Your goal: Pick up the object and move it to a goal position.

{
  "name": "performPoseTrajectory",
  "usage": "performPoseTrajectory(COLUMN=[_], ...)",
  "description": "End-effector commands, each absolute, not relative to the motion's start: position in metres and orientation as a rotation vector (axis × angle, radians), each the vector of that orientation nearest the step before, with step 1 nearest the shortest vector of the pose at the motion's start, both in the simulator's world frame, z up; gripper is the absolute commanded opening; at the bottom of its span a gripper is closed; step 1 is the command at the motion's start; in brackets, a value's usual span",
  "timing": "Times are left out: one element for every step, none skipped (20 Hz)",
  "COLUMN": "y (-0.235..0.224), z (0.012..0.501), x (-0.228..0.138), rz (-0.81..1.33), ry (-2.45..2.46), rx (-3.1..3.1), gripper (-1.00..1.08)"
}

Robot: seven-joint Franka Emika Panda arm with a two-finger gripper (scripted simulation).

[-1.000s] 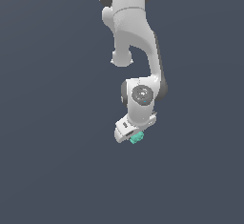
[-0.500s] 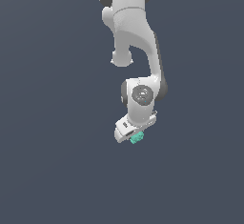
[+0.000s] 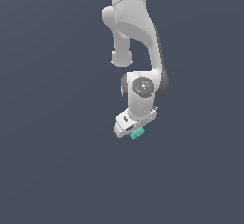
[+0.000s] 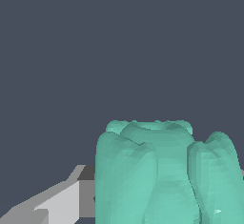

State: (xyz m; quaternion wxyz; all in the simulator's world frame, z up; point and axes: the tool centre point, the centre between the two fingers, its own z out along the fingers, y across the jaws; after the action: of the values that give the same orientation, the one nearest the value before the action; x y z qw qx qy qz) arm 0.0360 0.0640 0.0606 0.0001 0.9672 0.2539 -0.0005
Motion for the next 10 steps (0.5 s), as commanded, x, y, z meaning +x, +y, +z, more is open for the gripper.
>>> performPoseTrajectory(y=[0.065, 0.065, 0.065, 0.066, 0.066, 0.066, 0.067, 0.067, 0.068, 0.068], z=[0.072, 0.077, 0.082, 0.088, 0.094, 0.101, 0.108, 0.116, 0.124, 0.131], x=[0.030, 0.026, 0.023, 0.019, 0.015, 0.011, 0.007, 0.002, -0.003, -0.008], rz=[0.000, 0.000, 0.000, 0.000, 0.000, 0.000, 0.000, 0.000, 0.000, 0.000], ry=[0.798, 0.798, 0.798, 0.798, 0.798, 0.798, 0.798, 0.798, 0.798, 0.798], rx=[3.038, 3.038, 3.038, 3.037, 3.037, 3.037, 3.037, 3.037, 3.037, 3.037], gripper=[-1.00, -1.00, -1.00, -1.00, -1.00, -1.00, -1.00, -1.00, -1.00, -1.00])
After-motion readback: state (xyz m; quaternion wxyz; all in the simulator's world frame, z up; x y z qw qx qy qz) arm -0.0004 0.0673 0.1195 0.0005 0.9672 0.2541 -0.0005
